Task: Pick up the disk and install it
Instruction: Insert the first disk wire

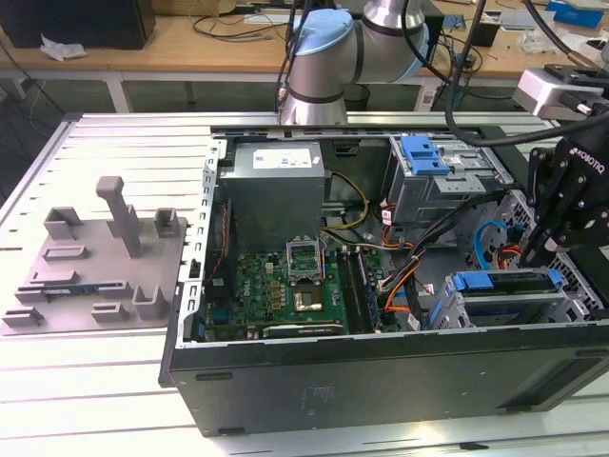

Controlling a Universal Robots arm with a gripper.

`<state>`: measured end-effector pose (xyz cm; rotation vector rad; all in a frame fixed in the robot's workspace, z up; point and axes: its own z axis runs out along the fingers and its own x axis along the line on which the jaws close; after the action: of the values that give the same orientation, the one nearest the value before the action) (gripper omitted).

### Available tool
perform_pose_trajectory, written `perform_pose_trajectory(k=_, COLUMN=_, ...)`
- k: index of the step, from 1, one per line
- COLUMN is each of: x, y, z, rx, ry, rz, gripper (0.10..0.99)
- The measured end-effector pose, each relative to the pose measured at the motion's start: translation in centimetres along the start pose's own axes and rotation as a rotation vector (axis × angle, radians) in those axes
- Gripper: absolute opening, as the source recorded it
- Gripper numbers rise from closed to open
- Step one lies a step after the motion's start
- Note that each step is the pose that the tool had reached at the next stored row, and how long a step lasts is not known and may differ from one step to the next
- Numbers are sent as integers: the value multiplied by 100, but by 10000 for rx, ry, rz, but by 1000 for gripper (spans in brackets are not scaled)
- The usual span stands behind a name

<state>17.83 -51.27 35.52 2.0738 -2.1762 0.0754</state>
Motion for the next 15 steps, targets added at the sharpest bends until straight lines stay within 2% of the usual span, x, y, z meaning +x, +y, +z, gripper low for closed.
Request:
perform_pose_trajectory(k=3, x=27, y=-1, z=3, rx=99, ry=-47, rz=-63, gripper=169)
perform_pose_trajectory(k=4, x=49, y=6, z=7, rx=189, ry=-156, rz=-73, gripper=169)
perform_pose_trajectory(k=5, x=60, y=17, z=9, rx=231, ry=-253, rz=-74, gripper=169)
perform_pose_trajectory(k=7, x=73, y=30, z=11, rx=271, ry=-366, rz=-76, gripper=169)
perform_pose_trajectory(k=8, x=87, y=39, z=14, rx=302, ry=-462, rz=-77, gripper=169)
perform_pose_trajectory(k=10, x=107, y=51, z=17, rx=354, ry=-594, rz=-79, gripper=169)
perform_pose_trajectory(k=12, x=139, y=67, z=22, rx=440, ry=-811, rz=-80, gripper=169)
perform_pose_trajectory(k=15, x=173, y=82, z=27, rx=512, ry=-1033, rz=-83, gripper=169)
